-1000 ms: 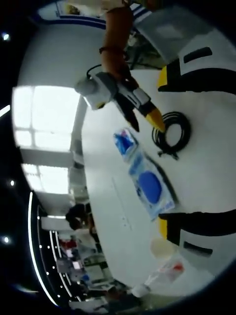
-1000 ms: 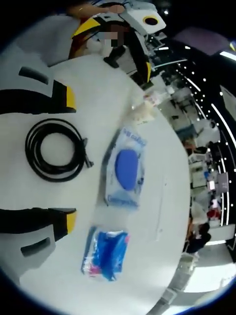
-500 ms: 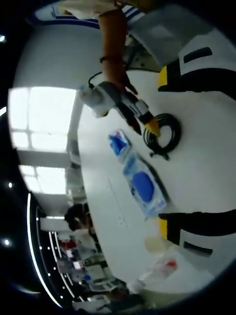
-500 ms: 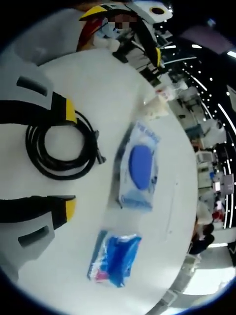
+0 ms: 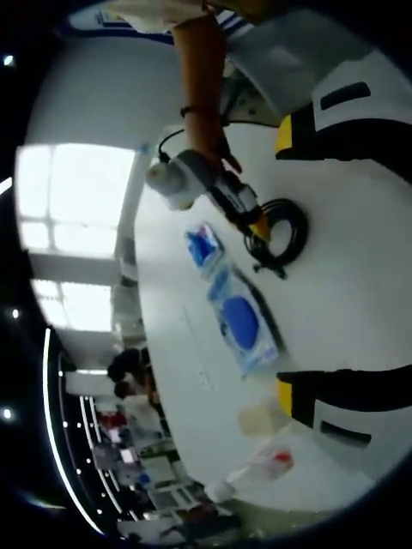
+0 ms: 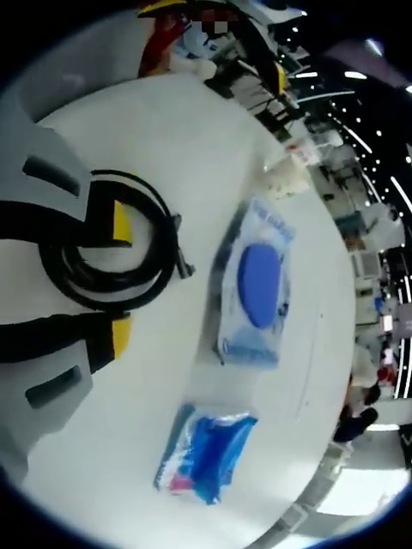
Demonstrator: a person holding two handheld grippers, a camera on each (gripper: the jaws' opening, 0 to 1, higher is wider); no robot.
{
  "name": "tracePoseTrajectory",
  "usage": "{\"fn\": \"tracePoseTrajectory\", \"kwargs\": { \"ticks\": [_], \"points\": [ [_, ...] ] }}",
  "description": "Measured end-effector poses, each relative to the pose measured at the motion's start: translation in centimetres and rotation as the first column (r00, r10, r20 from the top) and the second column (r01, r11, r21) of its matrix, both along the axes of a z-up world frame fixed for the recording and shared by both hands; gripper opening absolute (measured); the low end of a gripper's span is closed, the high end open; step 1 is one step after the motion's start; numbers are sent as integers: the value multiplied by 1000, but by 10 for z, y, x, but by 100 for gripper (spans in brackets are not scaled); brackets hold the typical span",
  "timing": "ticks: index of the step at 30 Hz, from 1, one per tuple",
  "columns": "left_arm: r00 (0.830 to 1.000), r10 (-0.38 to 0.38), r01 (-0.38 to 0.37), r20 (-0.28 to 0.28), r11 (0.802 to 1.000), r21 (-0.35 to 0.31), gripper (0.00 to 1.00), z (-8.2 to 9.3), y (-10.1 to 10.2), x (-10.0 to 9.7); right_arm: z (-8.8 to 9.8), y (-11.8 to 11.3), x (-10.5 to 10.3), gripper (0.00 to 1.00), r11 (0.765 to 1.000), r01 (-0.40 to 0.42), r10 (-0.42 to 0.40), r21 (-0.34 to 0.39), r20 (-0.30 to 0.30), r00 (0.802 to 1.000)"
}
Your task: Arrange the tabletop items into an orderly group along one side of the table until the central work area is clear of visible clutter.
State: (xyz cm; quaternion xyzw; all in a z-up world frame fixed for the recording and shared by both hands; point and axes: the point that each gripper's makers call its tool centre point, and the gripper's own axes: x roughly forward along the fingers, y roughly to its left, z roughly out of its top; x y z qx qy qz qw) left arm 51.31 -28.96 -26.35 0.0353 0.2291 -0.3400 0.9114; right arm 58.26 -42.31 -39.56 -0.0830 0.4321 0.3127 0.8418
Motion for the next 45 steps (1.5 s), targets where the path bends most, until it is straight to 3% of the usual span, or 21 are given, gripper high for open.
{"fn": "tracePoseTrajectory", "kwargs": {
  "ticks": [4,11,15,20,23,27,35,45],
  "points": [
    [1000,9,-9,-10,1000,0,99,-3,3,0,-3,-7,3,17,999,26,-26,-37,1,1000],
    [1000,7,-6,-30,1000,9,99,-11,2,-1,-6,-8,3,16,998,25,-26,-54,-16,1000],
    [999,0,1,-42,1000,14,99,-15,1,-3,-7,-9,2,9,997,22,-24,-69,-29,999],
    [999,-1,1,-48,1000,15,99,-17,2,-3,-6,-9,0,6,998,13,-15,-56,-38,999],
    [999,3,-2,-54,1000,18,99,-19,4,-3,2,-2,-3,3,998,44,-41,36,-82,996],
    [999,7,-6,-53,1000,20,99,-19,6,-2,6,-1,-7,3,1000,12,-11,8,-58,998],
    [998,21,-20,-53,1000,24,99,-20,10,-2,29,10,-17,2,995,15,-7,102,-84,996],
    [998,13,-12,-53,1000,29,99,-22,9,-3,66,9,-20,2,991,-3,9,136,-37,999]
  ]
}}
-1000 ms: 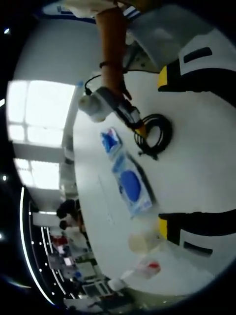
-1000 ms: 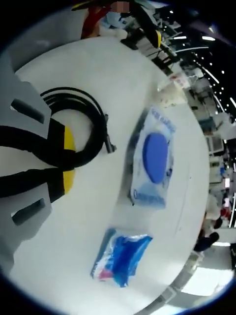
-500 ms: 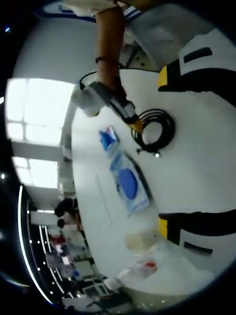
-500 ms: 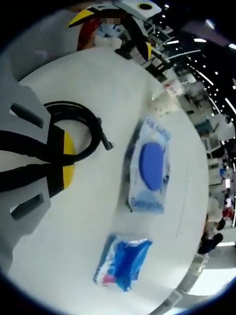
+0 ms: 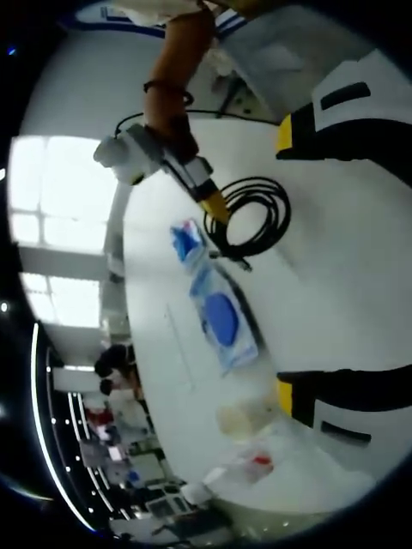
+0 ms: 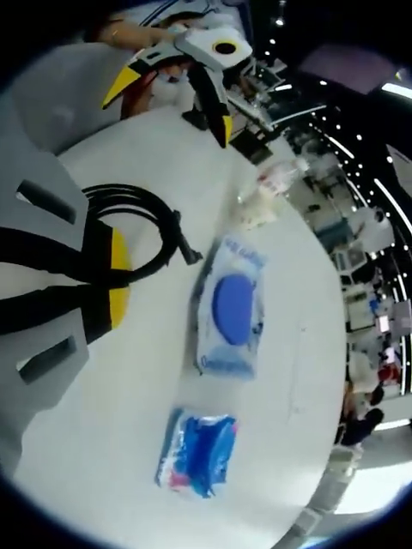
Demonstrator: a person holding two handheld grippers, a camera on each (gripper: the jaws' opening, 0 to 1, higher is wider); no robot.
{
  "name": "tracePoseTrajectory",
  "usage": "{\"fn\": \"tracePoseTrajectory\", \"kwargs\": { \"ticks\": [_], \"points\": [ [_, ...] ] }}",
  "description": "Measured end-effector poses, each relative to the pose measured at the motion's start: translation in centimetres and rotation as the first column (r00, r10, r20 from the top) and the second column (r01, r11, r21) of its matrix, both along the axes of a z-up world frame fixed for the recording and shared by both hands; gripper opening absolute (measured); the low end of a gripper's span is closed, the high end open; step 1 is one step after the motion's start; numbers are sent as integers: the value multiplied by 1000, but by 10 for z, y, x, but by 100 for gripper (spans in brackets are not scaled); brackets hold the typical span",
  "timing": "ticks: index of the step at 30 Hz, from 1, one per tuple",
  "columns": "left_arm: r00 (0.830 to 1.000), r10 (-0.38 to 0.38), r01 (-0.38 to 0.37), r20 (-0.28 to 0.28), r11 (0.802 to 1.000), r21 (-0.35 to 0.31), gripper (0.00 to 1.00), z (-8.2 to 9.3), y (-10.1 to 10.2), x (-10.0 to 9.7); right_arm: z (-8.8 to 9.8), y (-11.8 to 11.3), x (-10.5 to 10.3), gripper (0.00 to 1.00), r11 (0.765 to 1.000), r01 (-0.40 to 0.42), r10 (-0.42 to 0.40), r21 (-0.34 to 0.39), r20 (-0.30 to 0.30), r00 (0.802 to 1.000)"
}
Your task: Arrange the tabletop items into an orderly group along one side of the table until the central work area is clear of visible clutter.
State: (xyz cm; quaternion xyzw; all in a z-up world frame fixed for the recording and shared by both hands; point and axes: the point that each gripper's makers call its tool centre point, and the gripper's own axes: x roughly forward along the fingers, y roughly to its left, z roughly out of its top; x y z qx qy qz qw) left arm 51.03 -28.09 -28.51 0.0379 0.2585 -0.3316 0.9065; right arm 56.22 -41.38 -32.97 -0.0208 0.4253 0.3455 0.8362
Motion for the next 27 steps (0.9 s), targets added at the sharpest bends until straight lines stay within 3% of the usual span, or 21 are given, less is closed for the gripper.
{"fn": "tracePoseTrajectory", "kwargs": {
  "ticks": [14,27],
  "points": [
    [1000,-16,16,-5,1000,5,99,-1,-4,-3,24,-18,-3,2,1000,1,-1,-8,27,1000],
    [1000,-24,24,-3,1000,7,99,-1,-4,-4,22,-52,9,2,997,57,-56,-42,22,998]
  ]
}}
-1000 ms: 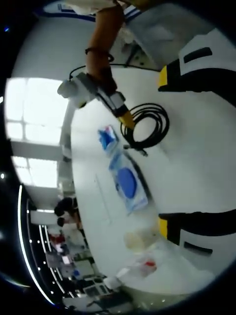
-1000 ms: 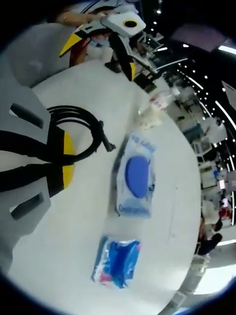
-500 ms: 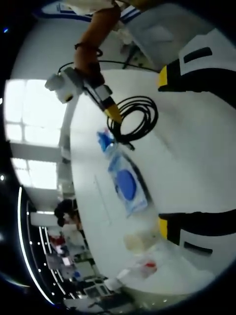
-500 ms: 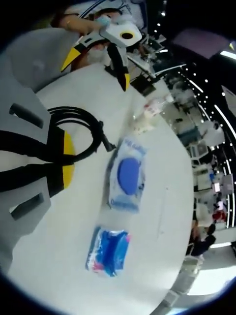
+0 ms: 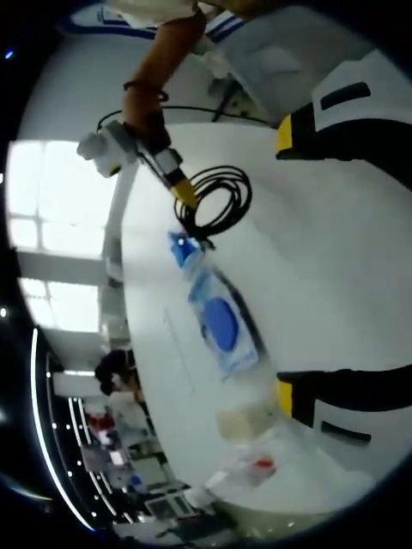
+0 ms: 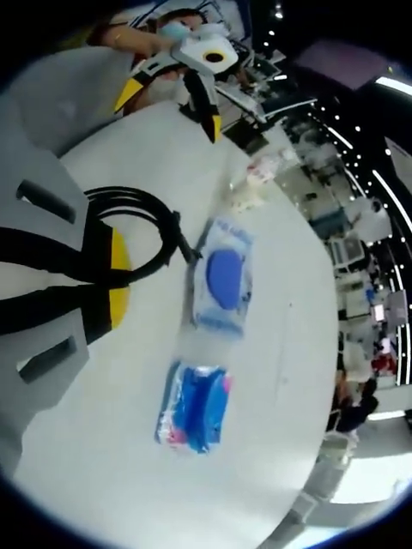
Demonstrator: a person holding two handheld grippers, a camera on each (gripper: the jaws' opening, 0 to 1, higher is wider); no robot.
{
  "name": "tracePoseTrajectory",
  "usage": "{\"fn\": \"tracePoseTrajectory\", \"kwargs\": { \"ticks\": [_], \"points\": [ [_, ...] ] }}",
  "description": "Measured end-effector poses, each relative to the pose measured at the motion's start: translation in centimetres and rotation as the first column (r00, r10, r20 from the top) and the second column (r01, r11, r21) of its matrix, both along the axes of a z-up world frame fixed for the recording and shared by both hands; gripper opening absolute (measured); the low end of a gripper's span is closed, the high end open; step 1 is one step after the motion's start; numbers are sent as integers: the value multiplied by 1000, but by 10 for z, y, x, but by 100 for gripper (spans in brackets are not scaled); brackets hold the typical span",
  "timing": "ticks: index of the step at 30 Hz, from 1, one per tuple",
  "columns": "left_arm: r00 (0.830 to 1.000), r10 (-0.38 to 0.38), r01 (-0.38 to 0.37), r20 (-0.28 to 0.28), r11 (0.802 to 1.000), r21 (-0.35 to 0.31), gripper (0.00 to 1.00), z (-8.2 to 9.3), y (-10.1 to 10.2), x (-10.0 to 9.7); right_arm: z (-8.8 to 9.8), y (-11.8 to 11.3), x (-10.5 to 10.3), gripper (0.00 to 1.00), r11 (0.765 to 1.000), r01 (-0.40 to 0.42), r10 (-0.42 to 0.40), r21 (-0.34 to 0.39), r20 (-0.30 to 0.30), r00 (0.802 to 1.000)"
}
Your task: Arrange the tabletop items into an orderly group along one side of the table until the central work area is clear of visible clutter.
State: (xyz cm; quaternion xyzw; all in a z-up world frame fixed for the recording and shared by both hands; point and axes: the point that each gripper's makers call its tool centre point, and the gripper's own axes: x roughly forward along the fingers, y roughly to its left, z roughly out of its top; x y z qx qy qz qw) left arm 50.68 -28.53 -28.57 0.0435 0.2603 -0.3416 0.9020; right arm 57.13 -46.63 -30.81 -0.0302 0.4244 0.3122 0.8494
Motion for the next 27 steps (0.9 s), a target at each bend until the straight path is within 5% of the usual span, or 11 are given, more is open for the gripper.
{"fn": "tracePoseTrajectory", "kwargs": {
  "ticks": [27],
  "points": [
    [1000,-4,4,-27,1000,24,99,-8,4,-2,-42,-15,25,3,999,29,-30,-16,-95,995]
  ]
}}
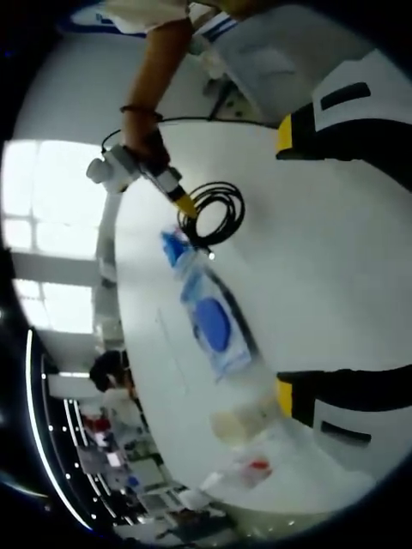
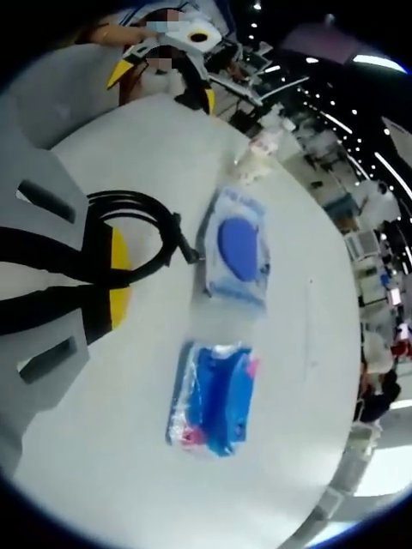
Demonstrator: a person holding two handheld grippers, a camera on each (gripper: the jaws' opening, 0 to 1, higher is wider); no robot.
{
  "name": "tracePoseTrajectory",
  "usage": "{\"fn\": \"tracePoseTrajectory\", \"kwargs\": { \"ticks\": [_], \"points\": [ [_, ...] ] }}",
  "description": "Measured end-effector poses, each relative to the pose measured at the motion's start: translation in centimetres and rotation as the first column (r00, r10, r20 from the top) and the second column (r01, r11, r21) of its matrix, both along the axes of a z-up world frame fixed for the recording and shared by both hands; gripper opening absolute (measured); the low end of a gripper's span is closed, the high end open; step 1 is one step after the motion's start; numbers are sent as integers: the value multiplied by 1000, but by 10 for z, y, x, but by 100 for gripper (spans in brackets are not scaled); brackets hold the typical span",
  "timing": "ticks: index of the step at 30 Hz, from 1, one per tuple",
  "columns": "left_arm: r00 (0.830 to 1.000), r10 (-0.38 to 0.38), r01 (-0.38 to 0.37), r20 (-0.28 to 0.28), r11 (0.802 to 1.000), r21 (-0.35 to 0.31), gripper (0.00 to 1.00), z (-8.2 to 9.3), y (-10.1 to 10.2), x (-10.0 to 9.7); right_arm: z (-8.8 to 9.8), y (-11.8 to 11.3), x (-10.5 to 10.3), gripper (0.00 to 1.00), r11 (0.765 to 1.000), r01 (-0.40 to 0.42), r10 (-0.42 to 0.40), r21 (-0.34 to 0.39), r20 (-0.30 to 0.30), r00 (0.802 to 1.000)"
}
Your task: Arrange the tabletop items into an orderly group along one side of the table until the central work area is clear of visible clutter.
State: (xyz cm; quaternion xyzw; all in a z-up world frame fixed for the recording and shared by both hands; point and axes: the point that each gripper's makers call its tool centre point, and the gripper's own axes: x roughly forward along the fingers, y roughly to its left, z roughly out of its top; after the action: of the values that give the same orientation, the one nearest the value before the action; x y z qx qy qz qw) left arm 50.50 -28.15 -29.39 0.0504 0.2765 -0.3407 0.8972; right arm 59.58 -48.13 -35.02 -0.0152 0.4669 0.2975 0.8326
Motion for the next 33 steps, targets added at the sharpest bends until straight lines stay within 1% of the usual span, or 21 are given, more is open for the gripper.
{"fn": "tracePoseTrajectory", "kwargs": {
  "ticks": [9,12,14,17,21,28,33],
  "points": [
    [1000,2,-2,-15,1000,-4,99,-4,0,0,-20,-4,4,3,1000,6,-7,-24,-29,1000],
    [1000,-2,2,-18,1000,-3,98,-5,-1,-1,-27,-7,4,3,998,1,-3,-55,-37,999],
    [1000,-1,1,-22,1000,0,98,-6,-1,-1,-30,-8,5,3,998,3,-5,-66,-34,999],
    [1000,0,0,-23,1000,4,98,-6,0,-1,-32,-7,7,3,998,8,-10,-61,-38,999],
    [1000,6,-6,-24,1000,3,98,-6,1,-1,-36,-9,8,3,996,0,-3,-94,-35,999],
    [1000,14,-14,-23,1000,3,98,-6,4,0,-42,-8,12,4,996,16,-19,-92,-34,999],
    [1000,15,-15,-23,1000,4,98,-6,3,0,-47,-11,13,5,994,33,-38,-105,-48,998]
  ]
}}
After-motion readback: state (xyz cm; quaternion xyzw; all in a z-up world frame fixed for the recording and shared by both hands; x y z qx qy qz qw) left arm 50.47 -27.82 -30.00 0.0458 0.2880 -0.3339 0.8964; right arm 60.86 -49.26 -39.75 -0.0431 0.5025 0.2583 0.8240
